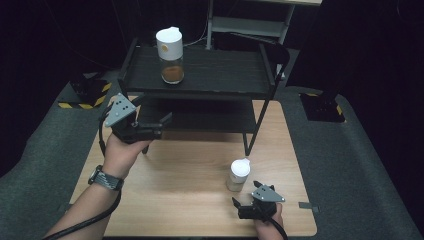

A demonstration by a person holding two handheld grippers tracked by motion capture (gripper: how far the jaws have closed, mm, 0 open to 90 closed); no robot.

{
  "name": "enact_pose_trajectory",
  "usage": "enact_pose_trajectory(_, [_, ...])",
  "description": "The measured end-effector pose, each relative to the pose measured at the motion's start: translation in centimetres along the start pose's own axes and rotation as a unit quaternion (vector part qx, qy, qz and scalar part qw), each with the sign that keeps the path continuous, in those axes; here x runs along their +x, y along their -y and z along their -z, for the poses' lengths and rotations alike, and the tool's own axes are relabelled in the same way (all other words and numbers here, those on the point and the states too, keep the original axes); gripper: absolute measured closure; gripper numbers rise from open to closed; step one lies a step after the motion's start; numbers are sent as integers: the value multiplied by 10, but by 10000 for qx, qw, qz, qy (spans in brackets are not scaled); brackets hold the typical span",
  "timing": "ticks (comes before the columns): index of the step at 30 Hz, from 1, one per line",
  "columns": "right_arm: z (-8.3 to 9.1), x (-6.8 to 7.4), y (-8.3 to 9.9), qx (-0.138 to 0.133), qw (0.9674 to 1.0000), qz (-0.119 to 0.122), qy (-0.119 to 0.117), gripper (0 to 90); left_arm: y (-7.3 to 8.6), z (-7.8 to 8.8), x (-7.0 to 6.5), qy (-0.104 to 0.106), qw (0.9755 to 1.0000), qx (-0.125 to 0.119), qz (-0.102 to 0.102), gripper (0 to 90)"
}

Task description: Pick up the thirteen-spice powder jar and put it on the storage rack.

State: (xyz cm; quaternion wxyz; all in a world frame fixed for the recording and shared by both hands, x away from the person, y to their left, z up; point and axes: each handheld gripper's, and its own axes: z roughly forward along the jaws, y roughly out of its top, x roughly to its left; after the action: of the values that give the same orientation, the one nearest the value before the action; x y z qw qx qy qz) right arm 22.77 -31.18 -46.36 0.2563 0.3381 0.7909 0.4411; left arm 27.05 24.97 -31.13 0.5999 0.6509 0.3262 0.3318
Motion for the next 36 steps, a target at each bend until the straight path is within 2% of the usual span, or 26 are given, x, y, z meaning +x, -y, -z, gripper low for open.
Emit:
enact_pose_trajectory(11, [0, 1, 0, -6, 10000, 13, 15, 4, 35, 16, -11, 27, 9995, 288, -105, 3])
enact_pose_trajectory(16, [0, 1, 0, 3, 10000, 12, 18, 4, 54, 20, -16, 88, 9991, 398, -83, 3])
enact_pose_trajectory(19, [0, 0, 0, 1, 10000, -4, 14, 4, 67, 21, -20, 159, 9985, 521, -95, 3])
enact_pose_trajectory(28, [0, 0, 0, 0, 10000, -1, 12, 4, 93, 22, -30, 271, 9965, 787, -60, 3])
enact_pose_trajectory(36, [-1, -1, -2, 43, 10000, 6, -11, 4, 122, 29, -37, 218, 9947, 1001, 9, 3])
